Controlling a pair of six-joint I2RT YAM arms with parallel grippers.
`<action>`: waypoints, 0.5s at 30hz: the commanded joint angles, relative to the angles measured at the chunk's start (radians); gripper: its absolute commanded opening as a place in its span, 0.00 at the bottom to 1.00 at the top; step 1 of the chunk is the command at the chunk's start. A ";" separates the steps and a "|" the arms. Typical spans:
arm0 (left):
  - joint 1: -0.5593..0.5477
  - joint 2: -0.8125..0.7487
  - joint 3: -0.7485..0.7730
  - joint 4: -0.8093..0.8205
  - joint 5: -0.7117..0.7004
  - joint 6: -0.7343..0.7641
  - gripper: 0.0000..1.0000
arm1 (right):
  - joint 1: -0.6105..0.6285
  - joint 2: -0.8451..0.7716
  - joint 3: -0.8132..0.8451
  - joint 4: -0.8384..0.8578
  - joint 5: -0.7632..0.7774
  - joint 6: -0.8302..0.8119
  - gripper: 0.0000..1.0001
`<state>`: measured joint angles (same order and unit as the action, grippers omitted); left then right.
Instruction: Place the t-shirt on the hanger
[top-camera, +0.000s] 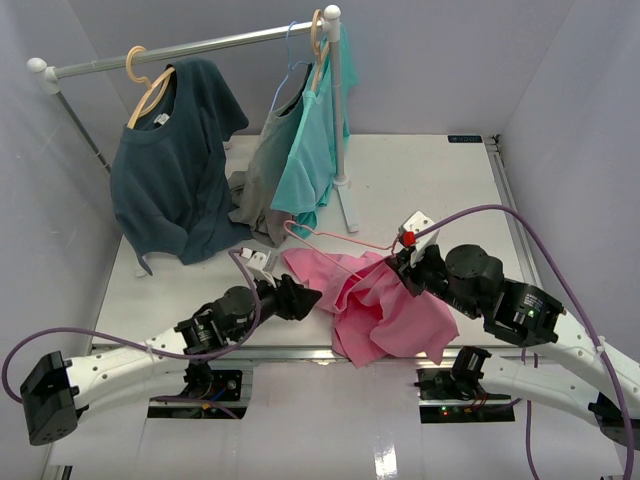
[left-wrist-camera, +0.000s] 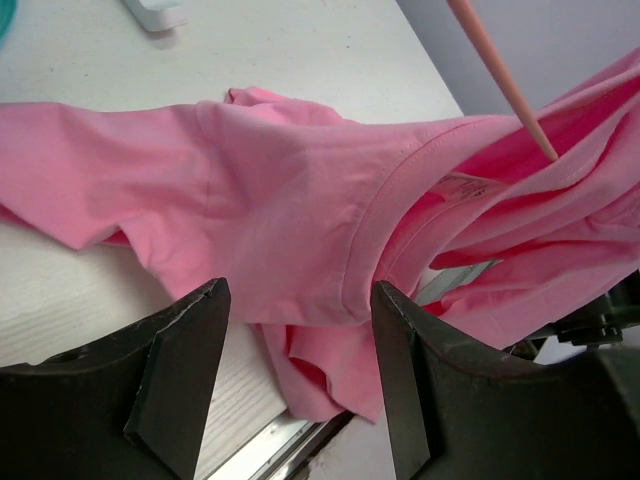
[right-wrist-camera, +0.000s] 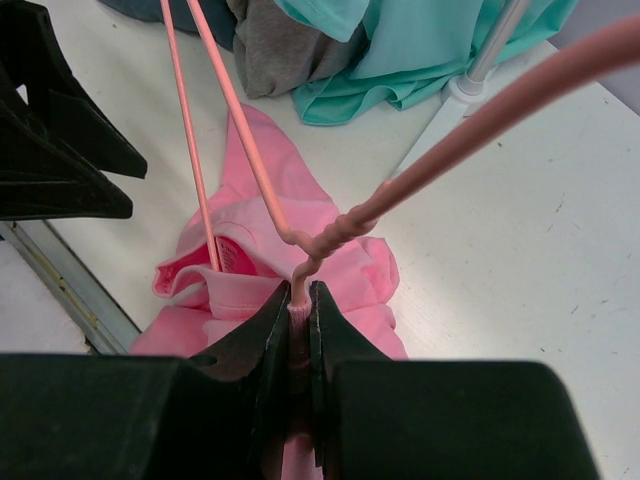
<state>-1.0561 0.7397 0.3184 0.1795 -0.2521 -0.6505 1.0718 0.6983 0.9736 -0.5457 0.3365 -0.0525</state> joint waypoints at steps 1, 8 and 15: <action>-0.004 0.100 0.013 0.150 0.054 -0.035 0.68 | 0.004 -0.008 0.011 0.068 -0.002 0.023 0.08; -0.018 0.214 0.013 0.257 0.083 -0.045 0.66 | 0.005 -0.011 0.005 0.070 -0.008 0.026 0.08; -0.042 0.215 0.016 0.265 0.052 -0.039 0.64 | 0.005 -0.016 -0.004 0.066 -0.001 0.026 0.08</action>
<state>-1.0803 0.9733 0.3187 0.4048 -0.1901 -0.6870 1.0719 0.6991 0.9695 -0.5438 0.3335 -0.0331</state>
